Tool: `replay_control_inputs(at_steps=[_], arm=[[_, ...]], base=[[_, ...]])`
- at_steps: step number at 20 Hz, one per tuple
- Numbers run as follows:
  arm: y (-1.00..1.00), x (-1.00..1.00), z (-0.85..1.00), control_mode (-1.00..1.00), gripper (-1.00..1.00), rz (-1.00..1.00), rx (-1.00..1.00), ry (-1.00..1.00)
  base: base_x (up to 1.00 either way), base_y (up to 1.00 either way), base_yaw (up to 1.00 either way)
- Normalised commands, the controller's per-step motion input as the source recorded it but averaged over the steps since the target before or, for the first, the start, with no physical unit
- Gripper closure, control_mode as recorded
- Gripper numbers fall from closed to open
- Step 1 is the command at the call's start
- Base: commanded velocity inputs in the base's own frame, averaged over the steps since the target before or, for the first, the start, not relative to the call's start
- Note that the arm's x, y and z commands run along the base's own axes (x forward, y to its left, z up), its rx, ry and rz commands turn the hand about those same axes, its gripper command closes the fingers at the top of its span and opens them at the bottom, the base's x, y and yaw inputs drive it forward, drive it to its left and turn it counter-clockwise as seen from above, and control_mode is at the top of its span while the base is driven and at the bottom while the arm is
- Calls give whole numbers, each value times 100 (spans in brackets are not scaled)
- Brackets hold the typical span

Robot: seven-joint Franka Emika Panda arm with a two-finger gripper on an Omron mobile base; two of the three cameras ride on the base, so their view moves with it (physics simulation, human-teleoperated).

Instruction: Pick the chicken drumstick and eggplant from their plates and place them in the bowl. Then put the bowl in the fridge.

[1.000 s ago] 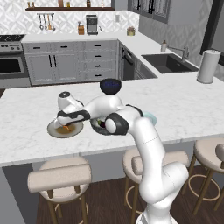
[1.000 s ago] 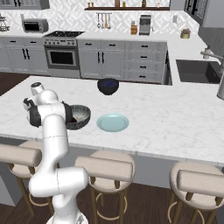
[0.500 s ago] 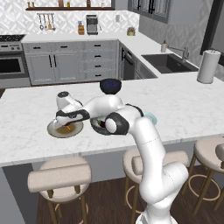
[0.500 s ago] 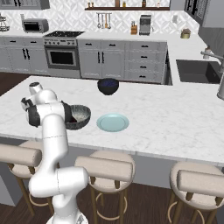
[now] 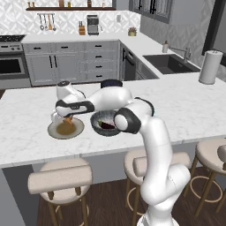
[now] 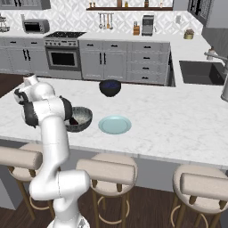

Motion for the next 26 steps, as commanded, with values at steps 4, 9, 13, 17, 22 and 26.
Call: replay_control_inputs(at_steps=[4, 9, 13, 17, 22, 26], arm=[[-81, -99, 63, -100, 100, 0, 0, 0], [-100, -74, 29, -100, 100, 0, 0, 0], [-100, -6, 9, -100, 100, 0, 0, 5], [-99, 49, 0, -100, 100, 0, 0, 9], [-62, 76, -8, -100, 100, 0, 0, 6], [-17, 89, -25, -100, 100, 0, 0, 4]], base=[[0, 0, 0], [0, 0, 0], [0, 0, 0], [0, 0, 0], [0, 0, 0], [0, 0, 0]])
